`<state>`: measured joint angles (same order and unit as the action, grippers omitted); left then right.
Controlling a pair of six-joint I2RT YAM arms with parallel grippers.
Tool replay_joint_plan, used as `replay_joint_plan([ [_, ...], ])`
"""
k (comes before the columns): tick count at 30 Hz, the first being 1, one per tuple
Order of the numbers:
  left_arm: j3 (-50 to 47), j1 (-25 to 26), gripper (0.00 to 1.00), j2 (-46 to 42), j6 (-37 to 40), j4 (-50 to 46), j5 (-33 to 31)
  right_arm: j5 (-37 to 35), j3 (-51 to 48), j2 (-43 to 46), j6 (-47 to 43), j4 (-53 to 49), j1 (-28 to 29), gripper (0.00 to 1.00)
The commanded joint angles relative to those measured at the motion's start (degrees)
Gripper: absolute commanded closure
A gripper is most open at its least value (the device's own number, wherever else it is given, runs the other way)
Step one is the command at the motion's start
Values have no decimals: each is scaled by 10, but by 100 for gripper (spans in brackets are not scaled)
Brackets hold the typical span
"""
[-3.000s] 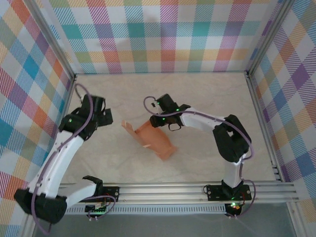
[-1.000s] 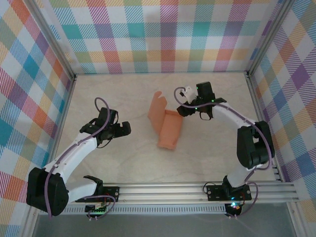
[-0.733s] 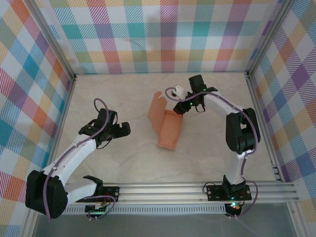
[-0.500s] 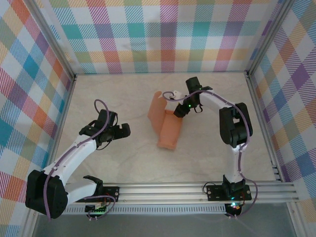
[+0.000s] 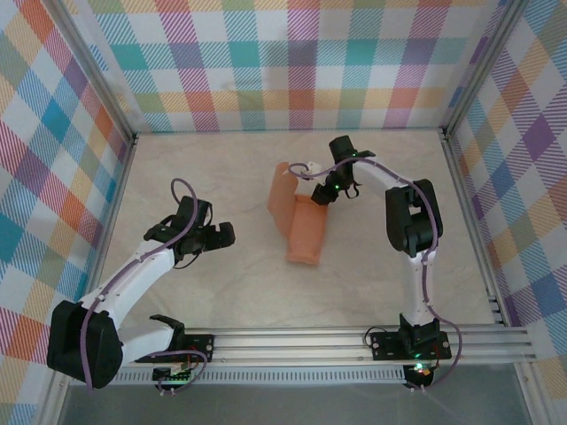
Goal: Fold the paper box
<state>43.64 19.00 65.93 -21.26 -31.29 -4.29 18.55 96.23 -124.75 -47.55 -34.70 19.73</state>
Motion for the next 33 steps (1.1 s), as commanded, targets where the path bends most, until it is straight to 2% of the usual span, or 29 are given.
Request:
replay_joint_plan([
  [1,5,4,0,3,2,-3,0,20,22,-14,-16,-24,3,72],
  [8,10,5,0,13,2,-1,0,25,29,-17,-17,-29,3,82],
  [10,9,4,0,15,0,0,0,26,21,-9,-14,-23,3,88],
  [17,2,7,0,21,-4,12,7,-1,-46,41,23,46,3,90],
  [22,0,10,0,33,-7,31,12,-55,-124,94,97,153,3,90],
  [23,-1,11,0,37,-8,38,13,-69,-136,103,121,169,3,96],
  [24,-2,12,0,42,-9,45,14,-82,-143,114,151,176,3,98],
  [28,4,13,0,62,-11,59,14,-128,-186,145,240,204,4,98],
  [33,5,14,0,58,-11,68,9,-156,-244,182,309,228,6,96],
])
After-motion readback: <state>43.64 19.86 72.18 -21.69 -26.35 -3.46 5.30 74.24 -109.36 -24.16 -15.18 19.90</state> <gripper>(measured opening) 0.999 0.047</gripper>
